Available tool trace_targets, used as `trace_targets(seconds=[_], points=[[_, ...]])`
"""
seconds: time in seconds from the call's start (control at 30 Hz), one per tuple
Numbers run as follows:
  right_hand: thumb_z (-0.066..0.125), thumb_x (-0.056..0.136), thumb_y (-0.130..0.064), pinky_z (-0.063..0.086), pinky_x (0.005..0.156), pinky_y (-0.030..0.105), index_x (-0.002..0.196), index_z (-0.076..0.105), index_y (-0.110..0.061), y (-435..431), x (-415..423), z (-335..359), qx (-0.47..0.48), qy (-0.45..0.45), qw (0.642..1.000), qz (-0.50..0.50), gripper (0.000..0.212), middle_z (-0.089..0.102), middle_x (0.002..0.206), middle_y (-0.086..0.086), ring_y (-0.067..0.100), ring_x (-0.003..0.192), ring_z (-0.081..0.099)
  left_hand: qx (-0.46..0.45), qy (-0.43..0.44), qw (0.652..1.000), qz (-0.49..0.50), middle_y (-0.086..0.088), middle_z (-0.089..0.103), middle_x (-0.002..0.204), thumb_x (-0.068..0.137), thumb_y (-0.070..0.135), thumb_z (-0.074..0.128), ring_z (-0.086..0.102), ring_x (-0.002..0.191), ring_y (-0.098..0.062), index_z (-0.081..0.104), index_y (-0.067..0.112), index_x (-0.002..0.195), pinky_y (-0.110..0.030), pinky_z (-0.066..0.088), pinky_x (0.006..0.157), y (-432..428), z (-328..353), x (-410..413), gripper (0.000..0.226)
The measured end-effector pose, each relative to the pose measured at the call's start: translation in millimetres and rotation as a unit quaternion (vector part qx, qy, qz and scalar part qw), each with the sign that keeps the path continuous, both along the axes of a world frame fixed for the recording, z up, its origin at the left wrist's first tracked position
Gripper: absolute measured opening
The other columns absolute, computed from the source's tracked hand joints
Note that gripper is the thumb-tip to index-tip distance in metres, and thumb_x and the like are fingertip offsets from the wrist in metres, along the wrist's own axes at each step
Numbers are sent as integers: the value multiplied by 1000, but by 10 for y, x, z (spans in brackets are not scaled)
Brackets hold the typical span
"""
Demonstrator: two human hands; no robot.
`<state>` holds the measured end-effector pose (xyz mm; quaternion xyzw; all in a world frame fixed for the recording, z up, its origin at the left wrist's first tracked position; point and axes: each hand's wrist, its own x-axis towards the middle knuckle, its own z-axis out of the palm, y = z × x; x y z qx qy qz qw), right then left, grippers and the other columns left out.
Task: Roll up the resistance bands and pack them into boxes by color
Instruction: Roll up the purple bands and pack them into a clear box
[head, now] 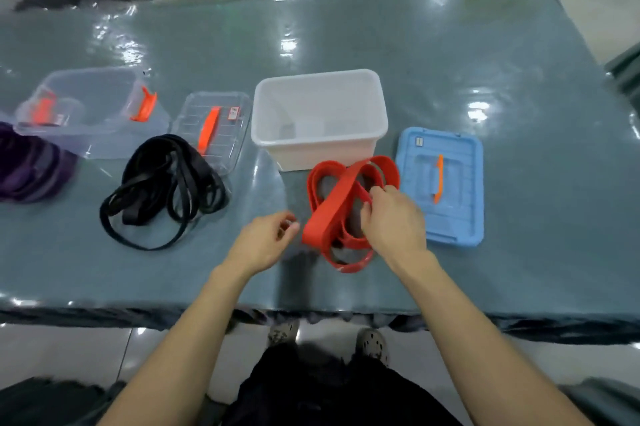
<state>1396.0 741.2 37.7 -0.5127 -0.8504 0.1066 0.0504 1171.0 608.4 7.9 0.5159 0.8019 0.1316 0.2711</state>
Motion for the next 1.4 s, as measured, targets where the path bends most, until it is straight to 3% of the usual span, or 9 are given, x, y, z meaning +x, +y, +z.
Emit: trace_targets(seconds=[0.1, 0.2, 0.27, 0.43, 0.67, 0.83, 0.97, 1.23, 1.4], points=[[52, 103, -25, 50, 79, 46, 111, 67, -11, -133, -469, 66, 20, -25, 994, 102, 22, 67, 112, 12, 37, 102, 66, 3, 177, 984, -35, 3, 75, 122, 107, 46, 57, 73, 113, -27, 69, 26, 131, -45, 59, 91, -239, 72, -506, 34], [49, 102, -28, 45, 89, 49, 114, 64, -14, -421, -1118, -25, 33, -75, 980, 184, 23, 62, 117, 11, 37, 110, 61, 33, 255, 965, -50, -3, 71, 112, 104, 40, 61, 70, 106, -33, 72, 19, 123, -46, 56, 86, -488, 131, -1091, 31], [49, 101, -29, 44, 90, 49, 112, 64, -15, -647, -1613, -68, 48, -102, 977, 179, 23, 62, 115, 12, 38, 110, 59, 41, 282, 958, -42, -4, 69, 107, 102, 38, 62, 68, 103, -33, 70, 18, 117, -47, 54, 83, -744, 172, -1524, 26], [70, 90, -24, 51, 84, 48, 106, 71, -10, -1221, -2889, 96, 52, -92, 983, 152, 22, 68, 106, 15, 40, 106, 66, 43, 302, 952, -7, -5, 70, 112, 100, 35, 65, 69, 104, -34, 71, 18, 117, -46, 54, 85, -1595, 265, -2640, 25], [48, 104, -29, 43, 101, 46, 124, 62, -16, -1968, -4418, 179, 47, -53, 934, 349, 28, 64, 123, 8, 33, 118, 60, 39, 290, 956, 28, -5, 71, 110, 102, 39, 64, 68, 106, -33, 71, 17, 115, -47, 52, 89, -2224, 299, -3729, 27], [42, 104, -23, 41, 101, 44, 119, 61, -15, -2116, -5090, 123, 52, -56, 917, 392, 25, 63, 120, 9, 33, 117, 58, 23, 320, 946, 45, -6, 70, 112, 102, 43, 59, 67, 108, -34, 70, 17, 120, -47, 50, 96, -2449, 300, -4310, 33], [45, 101, -20, 41, 100, 45, 113, 61, -13, -2226, -5589, -26, 65, -6, 901, 428, 21, 63, 114, 10, 35, 112, 59, 27, 363, 929, 74, -6, 69, 113, 102, 44, 57, 66, 108, -33, 68, 17, 122, -47, 49, 97, -2787, 297, -4705, 35], [62, 97, -29, 48, 93, 46, 113, 66, -9, -2592, -6414, -237, 17, 35, 911, 410, 25, 65, 110, 11, 35, 105, 63, -46, 346, 933, 85, -9, 69, 118, 101, 44, 63, 66, 112, -35, 67, 14, 126, -47, 50, 98, -3261, 84, -5799, 39], [64, 100, -38, 52, 90, 46, 114, 64, -10, -2816, -7322, -319, -61, 71, 952, 291, 32, 66, 114, 11, 35, 108, 64, -23, 288, 953, 91, -11, 66, 123, 101, 38, 66, 66, 114, -39, 63, 14, 133, -49, 55, 93, -3276, -75, -6794, 40]])
